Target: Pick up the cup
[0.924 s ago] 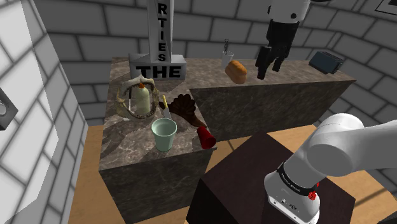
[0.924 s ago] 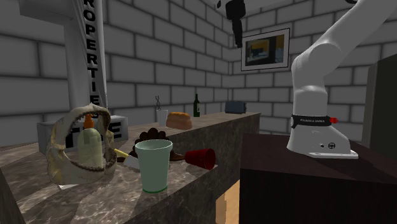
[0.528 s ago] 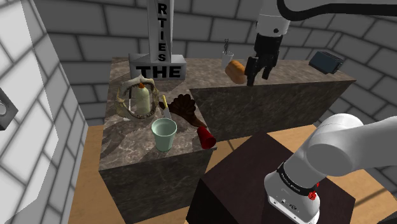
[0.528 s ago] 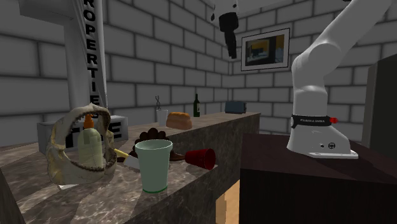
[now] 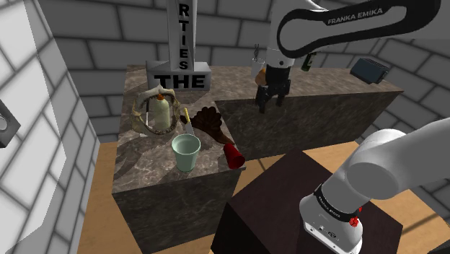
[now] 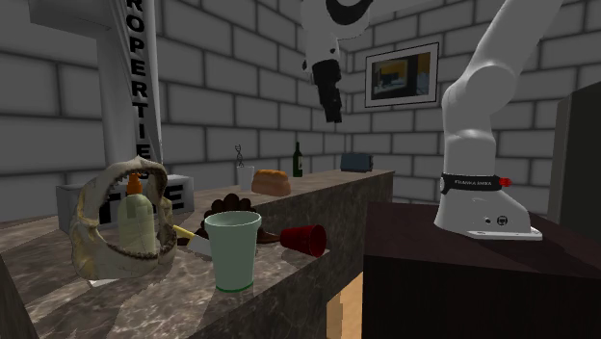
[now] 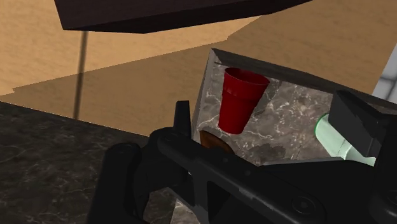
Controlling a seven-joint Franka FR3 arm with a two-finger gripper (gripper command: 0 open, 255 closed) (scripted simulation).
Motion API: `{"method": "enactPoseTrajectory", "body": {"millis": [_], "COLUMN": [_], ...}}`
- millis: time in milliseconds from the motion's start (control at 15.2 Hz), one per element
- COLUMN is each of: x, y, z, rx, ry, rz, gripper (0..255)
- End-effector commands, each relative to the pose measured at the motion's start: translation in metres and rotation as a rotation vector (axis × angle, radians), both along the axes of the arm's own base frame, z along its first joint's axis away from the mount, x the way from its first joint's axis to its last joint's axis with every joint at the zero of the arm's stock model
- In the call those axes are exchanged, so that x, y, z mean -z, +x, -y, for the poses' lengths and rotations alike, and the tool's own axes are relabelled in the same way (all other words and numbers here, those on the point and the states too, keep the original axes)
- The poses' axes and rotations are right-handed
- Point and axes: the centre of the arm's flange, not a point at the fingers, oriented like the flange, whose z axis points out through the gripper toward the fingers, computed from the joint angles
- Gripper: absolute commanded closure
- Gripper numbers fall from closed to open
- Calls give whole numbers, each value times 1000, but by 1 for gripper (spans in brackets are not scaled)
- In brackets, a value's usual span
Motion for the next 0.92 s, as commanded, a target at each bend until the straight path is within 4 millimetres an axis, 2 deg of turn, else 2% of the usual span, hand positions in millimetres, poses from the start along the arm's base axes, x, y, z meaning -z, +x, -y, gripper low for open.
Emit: {"method": "enactPoseTrajectory", "body": {"millis": [0,858], "x": [24,183], "y": [13,92], "z": [3,11], "rx": [12,83], "ry": [11,80], "rz": [-7,-59], "gripper": [0,0]}}
